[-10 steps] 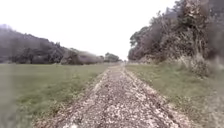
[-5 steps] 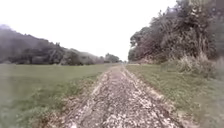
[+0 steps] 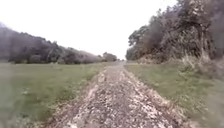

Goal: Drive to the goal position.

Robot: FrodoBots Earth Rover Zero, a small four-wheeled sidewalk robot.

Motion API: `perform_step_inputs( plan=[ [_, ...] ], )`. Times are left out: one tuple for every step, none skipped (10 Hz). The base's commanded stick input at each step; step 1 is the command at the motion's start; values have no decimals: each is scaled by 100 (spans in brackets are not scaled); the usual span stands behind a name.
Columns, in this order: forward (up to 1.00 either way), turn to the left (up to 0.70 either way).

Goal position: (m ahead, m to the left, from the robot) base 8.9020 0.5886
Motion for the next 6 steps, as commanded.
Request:
perform_step_inputs(
  plan=[
    [52,0],
    [52,0],
    [52,-4],
    [53,-15],
    [54,-45],
    [54,-27]
  ],
)
